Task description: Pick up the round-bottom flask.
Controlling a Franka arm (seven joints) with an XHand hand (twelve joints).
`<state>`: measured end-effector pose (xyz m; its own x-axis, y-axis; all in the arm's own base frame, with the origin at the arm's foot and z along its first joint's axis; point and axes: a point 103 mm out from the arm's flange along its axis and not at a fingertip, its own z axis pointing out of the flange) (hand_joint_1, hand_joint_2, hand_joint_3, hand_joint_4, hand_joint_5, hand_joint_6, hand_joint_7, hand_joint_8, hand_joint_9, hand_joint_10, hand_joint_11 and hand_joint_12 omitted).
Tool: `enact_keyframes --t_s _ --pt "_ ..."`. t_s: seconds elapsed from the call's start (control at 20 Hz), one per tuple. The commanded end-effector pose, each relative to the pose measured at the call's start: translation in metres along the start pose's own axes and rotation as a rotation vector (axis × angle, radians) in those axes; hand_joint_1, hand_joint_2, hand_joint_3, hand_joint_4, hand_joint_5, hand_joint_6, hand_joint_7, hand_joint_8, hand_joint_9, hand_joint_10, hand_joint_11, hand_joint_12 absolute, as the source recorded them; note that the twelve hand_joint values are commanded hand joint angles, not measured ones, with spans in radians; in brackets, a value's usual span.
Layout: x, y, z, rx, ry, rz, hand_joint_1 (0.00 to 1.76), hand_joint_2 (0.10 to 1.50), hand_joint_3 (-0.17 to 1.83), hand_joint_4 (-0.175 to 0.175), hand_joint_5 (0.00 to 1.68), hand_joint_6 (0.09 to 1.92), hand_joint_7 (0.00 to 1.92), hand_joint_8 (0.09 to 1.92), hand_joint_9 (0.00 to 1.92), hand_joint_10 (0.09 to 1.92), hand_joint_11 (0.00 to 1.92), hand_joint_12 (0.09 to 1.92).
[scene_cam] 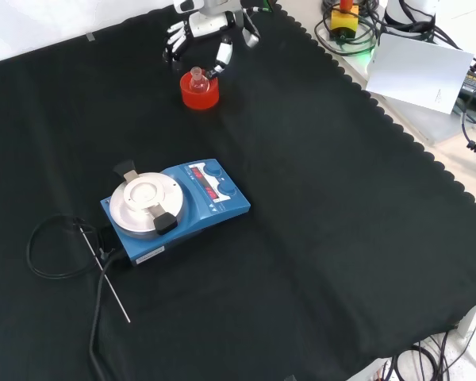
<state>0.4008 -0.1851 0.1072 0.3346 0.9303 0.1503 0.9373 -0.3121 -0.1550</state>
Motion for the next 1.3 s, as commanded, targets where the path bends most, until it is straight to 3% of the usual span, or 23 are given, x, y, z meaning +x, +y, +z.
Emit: enact_keyframes --t_s 0.05,0.4,0.6,1.0,1.3 --pt "0.017 0.000 0.001 -0.011 -0.017 -0.004 0.90 0.58 0.64 -0.073 0.52 0.78 0.29 0.73 0.49 0.69 0.10 1.43" --pt "0.000 0.004 0.005 -0.010 -0.012 -0.010 0.91 0.59 0.64 -0.073 0.62 0.81 0.30 0.74 0.50 0.70 0.11 1.43" --pt "0.016 0.003 0.006 -0.017 -0.032 -0.002 0.92 0.60 0.63 -0.073 0.69 0.80 0.31 0.74 0.51 0.70 0.12 1.43" --pt "-0.003 0.004 0.004 -0.029 -0.017 -0.003 0.93 0.62 0.63 -0.076 0.76 0.81 0.32 0.74 0.53 0.69 0.13 1.42" --pt "-0.004 0.004 0.004 -0.059 -0.021 -0.011 0.94 0.64 0.64 -0.078 0.88 0.80 0.35 0.74 0.56 0.68 0.17 1.40"
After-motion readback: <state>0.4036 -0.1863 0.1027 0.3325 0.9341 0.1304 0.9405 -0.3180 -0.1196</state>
